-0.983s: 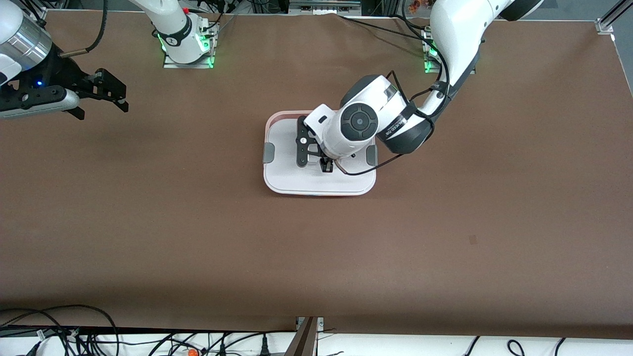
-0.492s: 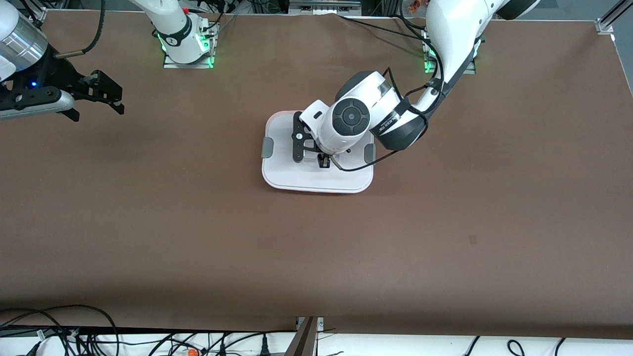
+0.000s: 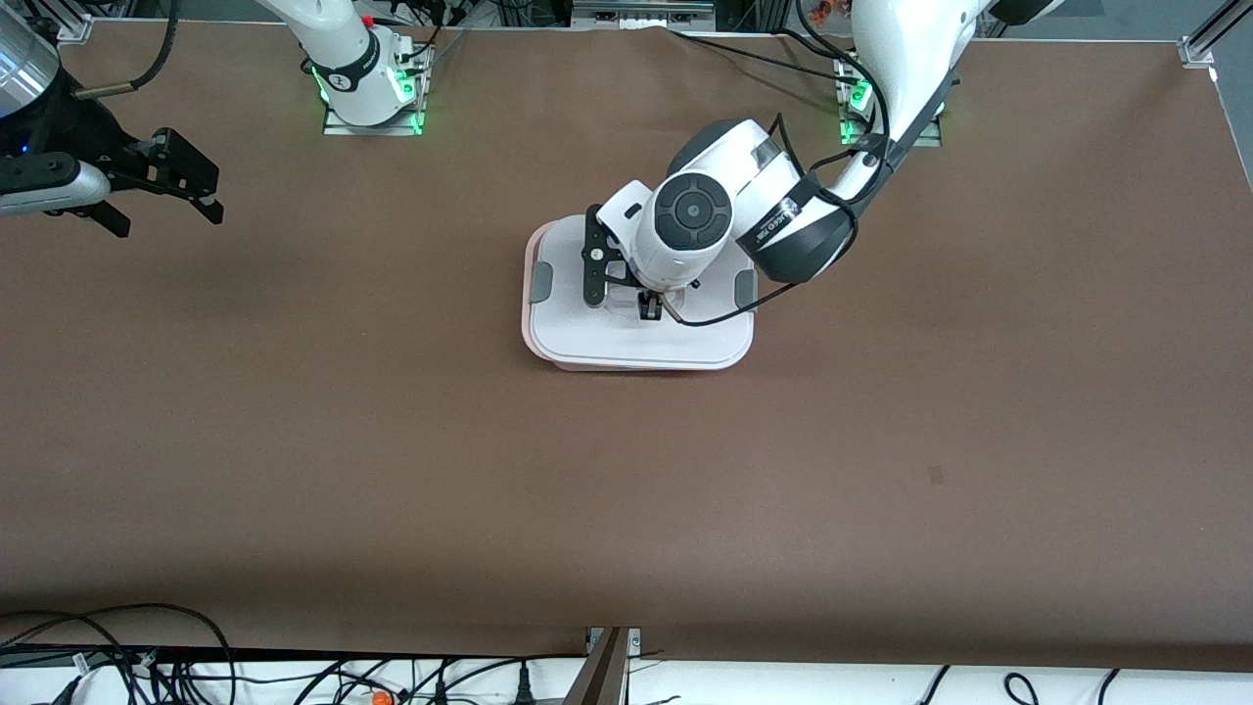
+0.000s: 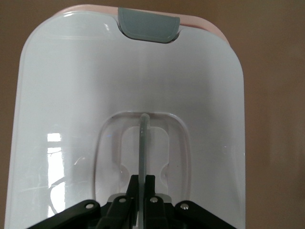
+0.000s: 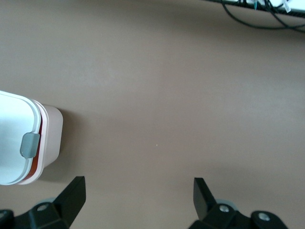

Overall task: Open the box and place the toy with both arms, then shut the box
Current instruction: 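Lower the lid onto the tub and press it down with the left gripper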

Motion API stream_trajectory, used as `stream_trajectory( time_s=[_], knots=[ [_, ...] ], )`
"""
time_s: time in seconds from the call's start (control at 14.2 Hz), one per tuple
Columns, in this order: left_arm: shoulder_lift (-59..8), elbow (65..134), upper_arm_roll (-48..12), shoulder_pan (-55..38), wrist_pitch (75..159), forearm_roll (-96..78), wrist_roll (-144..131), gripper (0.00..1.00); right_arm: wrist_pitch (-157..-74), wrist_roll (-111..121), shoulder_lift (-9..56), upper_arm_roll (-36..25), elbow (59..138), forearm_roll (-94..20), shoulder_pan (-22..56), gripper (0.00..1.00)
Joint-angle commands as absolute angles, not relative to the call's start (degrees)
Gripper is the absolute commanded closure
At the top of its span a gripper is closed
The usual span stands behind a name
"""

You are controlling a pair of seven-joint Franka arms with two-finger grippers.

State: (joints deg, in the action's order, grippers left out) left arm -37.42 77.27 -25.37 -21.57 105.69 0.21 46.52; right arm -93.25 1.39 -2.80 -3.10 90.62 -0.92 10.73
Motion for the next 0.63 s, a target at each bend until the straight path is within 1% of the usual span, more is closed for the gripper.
stream_trajectory(
  time_s=[0.0,0.21,0.56],
  knots=[
    [-37.7,78.22,-25.05,-22.59,107.48,3.68,45.79,0.93,-90.62,1.05,-2.37,-2.64,89.47,-0.27,10.02,0.0],
    [-38.58,78.22,-25.14,-23.11,109.07,3.69,45.0,0.93,-90.62,1.05,-2.37,-2.64,89.47,-0.26,10.11,0.0],
    [-38.49,78.4,-25.31,-24.17,108.72,3.43,39.64,0.93,-90.62,1.14,-2.37,-2.64,89.47,-0.26,10.11,0.0]
  ],
)
